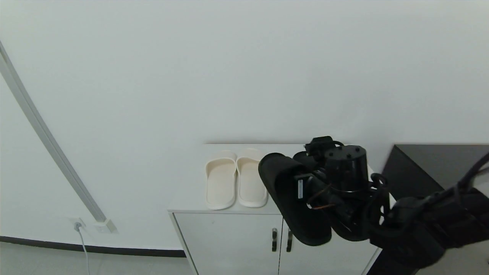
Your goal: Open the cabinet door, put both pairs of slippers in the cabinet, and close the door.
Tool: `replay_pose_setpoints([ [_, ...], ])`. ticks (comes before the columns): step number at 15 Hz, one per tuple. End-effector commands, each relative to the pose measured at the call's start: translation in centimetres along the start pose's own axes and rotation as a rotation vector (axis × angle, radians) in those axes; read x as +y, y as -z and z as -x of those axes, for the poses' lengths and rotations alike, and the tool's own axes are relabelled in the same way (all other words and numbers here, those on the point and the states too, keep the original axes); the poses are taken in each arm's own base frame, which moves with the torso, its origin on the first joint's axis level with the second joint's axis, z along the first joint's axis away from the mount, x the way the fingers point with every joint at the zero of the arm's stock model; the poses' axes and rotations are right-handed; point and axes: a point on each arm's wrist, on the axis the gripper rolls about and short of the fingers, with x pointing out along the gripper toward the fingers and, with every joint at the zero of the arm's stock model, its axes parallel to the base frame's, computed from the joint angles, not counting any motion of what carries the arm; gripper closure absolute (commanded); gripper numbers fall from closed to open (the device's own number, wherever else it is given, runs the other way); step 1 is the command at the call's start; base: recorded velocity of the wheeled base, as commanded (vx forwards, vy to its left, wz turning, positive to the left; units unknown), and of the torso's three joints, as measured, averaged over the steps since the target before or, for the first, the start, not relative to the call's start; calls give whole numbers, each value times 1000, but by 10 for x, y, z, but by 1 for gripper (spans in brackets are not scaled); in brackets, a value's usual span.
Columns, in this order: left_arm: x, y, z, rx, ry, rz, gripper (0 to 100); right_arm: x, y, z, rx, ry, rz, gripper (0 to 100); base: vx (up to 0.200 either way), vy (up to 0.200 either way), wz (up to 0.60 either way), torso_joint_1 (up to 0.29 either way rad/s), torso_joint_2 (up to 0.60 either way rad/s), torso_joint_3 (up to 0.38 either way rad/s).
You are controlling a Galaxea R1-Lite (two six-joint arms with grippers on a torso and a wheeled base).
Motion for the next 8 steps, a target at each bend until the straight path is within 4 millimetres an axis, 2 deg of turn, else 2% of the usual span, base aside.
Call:
replay_pose_setpoints([
  [1,0,0,0,0,0,0,100,-14,-11,60,-37,-188,16,100,0,0,0,0,0,0],
  [3,0,0,0,0,-2,2,100,-20,-8,81,-15,-301,22,100,0,0,0,0,0,0],
  [8,0,0,0,0,-2,2,100,-28,0,104,38,-466,36,100,0,0,0,0,0,0],
])
